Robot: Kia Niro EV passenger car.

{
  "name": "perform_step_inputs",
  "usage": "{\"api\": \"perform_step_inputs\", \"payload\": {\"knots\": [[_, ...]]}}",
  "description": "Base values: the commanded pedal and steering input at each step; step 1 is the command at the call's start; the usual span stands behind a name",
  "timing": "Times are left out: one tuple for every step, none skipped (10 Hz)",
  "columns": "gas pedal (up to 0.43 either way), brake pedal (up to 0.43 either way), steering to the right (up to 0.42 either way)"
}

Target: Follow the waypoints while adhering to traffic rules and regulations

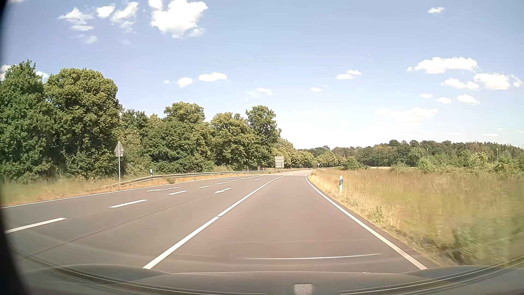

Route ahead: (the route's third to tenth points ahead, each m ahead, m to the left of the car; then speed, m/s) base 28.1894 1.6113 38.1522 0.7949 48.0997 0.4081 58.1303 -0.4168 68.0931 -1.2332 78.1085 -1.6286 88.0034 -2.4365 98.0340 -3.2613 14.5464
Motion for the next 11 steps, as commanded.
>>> {"api": "perform_step_inputs", "payload": {"knots": [[0.020,0.030,0.007],[0.020,0.037,0.007],[0.020,0.030,0.007],[0.028,0.030,0.008],[0.028,0.030,0.008],[0.028,0.037,0.009],[0.028,0.030,0.009],[0.028,0.037,0.009],[0.028,0.030,0.009],[0.028,0.030,0.009],[0.028,0.030,0.009]]}}
